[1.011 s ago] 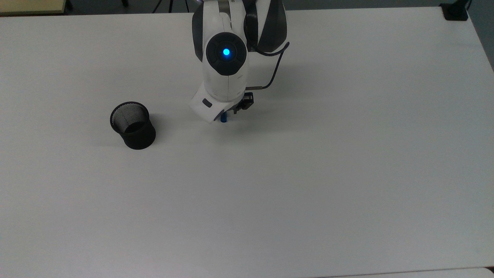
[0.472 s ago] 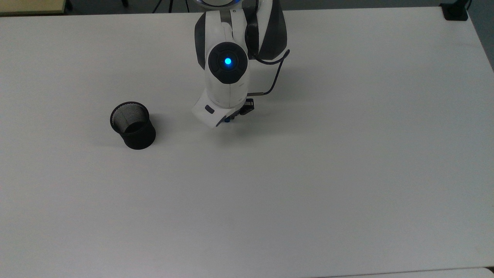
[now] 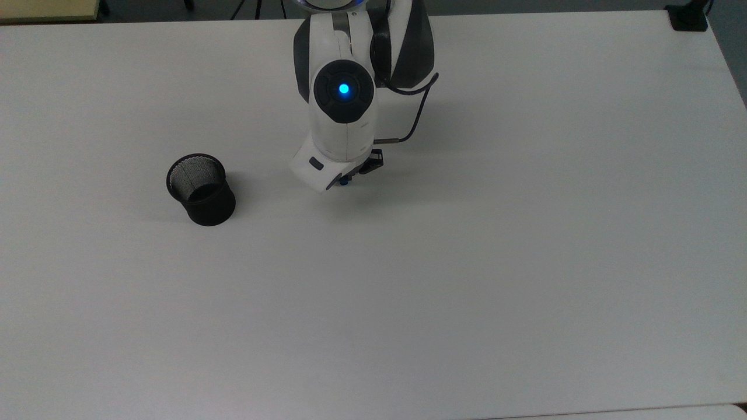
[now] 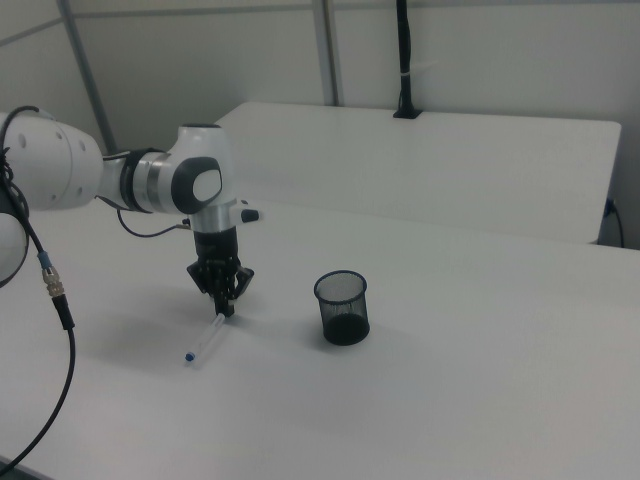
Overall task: Insert the marker
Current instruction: 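Lift the marker and carry it over the black mesh cup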
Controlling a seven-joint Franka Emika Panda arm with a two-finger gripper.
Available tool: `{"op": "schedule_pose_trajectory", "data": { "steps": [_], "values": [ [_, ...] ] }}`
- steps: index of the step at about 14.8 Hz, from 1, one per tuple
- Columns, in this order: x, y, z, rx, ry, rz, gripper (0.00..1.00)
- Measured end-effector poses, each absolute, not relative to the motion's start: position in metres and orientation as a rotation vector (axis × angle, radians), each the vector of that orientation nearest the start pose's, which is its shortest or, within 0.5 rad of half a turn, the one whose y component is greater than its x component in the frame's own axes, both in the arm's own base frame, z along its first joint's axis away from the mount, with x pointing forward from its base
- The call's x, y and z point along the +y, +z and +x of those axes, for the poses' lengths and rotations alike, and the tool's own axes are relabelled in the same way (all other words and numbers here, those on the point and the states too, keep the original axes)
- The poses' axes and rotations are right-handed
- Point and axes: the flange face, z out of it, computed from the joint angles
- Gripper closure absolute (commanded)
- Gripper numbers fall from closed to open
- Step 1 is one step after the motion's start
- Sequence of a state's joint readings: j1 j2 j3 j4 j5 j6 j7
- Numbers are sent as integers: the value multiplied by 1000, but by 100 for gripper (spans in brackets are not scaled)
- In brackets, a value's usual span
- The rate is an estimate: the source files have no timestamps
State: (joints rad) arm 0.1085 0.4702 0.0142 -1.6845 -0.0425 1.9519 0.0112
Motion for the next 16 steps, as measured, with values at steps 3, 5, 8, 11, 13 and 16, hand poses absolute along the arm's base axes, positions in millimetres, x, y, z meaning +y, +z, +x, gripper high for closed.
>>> {"op": "schedule_pose_trajectory", "data": {
  "steps": [3, 5, 8, 11, 13, 16],
  "values": [
    [68, 353, 649, -185, 208, -3173, 93],
    [55, 404, 654, -149, 68, -3180, 92],
    [19, 476, 653, -56, -121, -3187, 92],
    [-27, 520, 656, 65, -355, -3184, 92],
    [-59, 535, 661, 181, -522, -3153, 92],
    [-100, 550, 663, 319, -709, -3122, 92]
  ]
}}
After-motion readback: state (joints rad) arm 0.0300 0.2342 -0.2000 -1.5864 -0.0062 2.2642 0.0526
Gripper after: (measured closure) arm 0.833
